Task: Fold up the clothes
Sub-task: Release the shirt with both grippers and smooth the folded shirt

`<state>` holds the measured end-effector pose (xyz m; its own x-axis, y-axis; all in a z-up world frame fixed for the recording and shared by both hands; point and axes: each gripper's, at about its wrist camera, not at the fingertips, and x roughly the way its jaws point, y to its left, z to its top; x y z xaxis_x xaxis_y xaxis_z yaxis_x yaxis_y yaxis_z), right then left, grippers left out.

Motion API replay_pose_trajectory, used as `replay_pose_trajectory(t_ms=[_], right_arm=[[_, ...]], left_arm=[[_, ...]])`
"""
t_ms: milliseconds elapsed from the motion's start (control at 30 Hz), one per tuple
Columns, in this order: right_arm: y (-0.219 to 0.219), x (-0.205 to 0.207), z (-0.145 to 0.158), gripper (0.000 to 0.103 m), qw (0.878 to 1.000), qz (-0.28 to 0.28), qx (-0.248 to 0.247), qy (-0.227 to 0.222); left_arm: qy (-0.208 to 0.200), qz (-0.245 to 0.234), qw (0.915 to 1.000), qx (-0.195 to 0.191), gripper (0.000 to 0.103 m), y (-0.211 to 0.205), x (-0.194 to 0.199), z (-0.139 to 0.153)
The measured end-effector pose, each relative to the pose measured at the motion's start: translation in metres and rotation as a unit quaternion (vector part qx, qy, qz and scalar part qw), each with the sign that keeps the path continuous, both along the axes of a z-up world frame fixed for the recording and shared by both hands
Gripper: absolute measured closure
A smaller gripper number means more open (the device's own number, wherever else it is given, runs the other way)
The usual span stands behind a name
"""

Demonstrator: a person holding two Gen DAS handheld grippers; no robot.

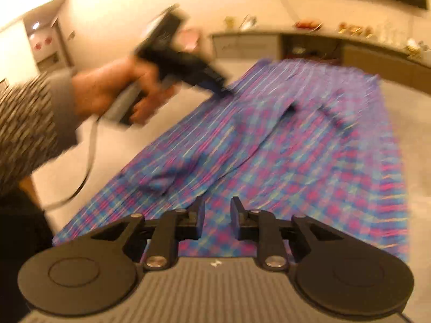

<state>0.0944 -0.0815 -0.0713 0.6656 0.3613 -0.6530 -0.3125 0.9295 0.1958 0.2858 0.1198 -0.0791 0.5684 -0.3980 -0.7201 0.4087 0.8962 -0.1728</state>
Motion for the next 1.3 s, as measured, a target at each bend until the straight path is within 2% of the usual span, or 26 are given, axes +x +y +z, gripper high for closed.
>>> replay_pose_trajectory(t_ms=[100,167,200,267,367,467,600,800,900,967,1033,1100,1167,1200,1300], right_arm=[[-0.018,0.005,-0.009,0.082,0.999,-0.038,-0.01,0.01],[-0.026,0.008,-0.023,0.082,0.998,-0.052,-0.017,0.034],[-0.025,0.011,-0.03,0.082,0.997,-0.052,-0.017,0.051],[-0.023,0.007,-0.031,0.082,0.998,-0.048,-0.017,0.048],[-0.02,-0.004,-0.027,0.082,0.998,-0.046,-0.016,0.042],[-0.018,-0.014,-0.026,0.083,0.998,-0.047,-0.026,0.036],[-0.014,-0.021,-0.024,0.081,0.998,-0.051,-0.023,0.035],[0.022,-0.029,-0.012,0.081,1.0,-0.002,-0.019,0.005],[0.031,-0.026,-0.02,0.081,0.999,0.005,-0.035,0.008],[0.035,-0.022,-0.027,0.083,0.999,0.009,-0.049,0.016],[0.03,-0.025,-0.028,0.08,0.998,0.001,-0.061,0.021],[0.008,-0.04,-0.016,0.076,0.998,-0.029,-0.051,0.015],[-0.03,-0.064,-0.002,0.046,0.996,-0.08,-0.032,0.006],[-0.048,-0.078,0.0,0.042,0.993,-0.112,-0.031,0.011],[-0.098,-0.116,-0.008,0.042,0.98,-0.19,-0.022,0.051]], left_arm=[[-0.014,-0.015,0.9993,-0.032,0.078,0.003,-0.042,0.018],[0.003,-0.045,0.9981,-0.042,0.078,0.0,-0.074,0.015],[0.013,-0.06,0.9974,-0.038,0.078,-0.003,-0.086,0.01],[0.023,-0.083,0.9962,-0.008,0.078,-0.012,-0.112,-0.003],[0.016,-0.09,0.9952,0.035,0.078,-0.017,-0.141,-0.019],[-0.007,-0.082,0.9956,0.044,0.078,-0.009,-0.161,-0.025],[-0.011,-0.062,0.9976,0.028,0.076,0.005,-0.175,-0.019],[-0.001,-0.042,0.9991,0.002,0.075,0.026,-0.183,-0.019],[0.003,-0.048,0.9985,-0.025,0.073,0.037,-0.189,-0.018],[0.019,-0.046,0.9983,-0.03,0.072,0.041,-0.187,-0.021],[0.021,-0.038,0.9984,-0.037,0.071,0.049,-0.191,-0.02],[0.013,-0.033,0.9982,-0.049,0.065,0.06,-0.202,-0.014],[0.008,-0.016,0.9986,-0.049,0.051,0.072,-0.216,-0.011],[0.007,0.001,0.9994,-0.035,0.049,0.076,-0.223,-0.012],[0.027,0.025,0.9992,-0.015,0.046,0.084,-0.245,-0.021]])
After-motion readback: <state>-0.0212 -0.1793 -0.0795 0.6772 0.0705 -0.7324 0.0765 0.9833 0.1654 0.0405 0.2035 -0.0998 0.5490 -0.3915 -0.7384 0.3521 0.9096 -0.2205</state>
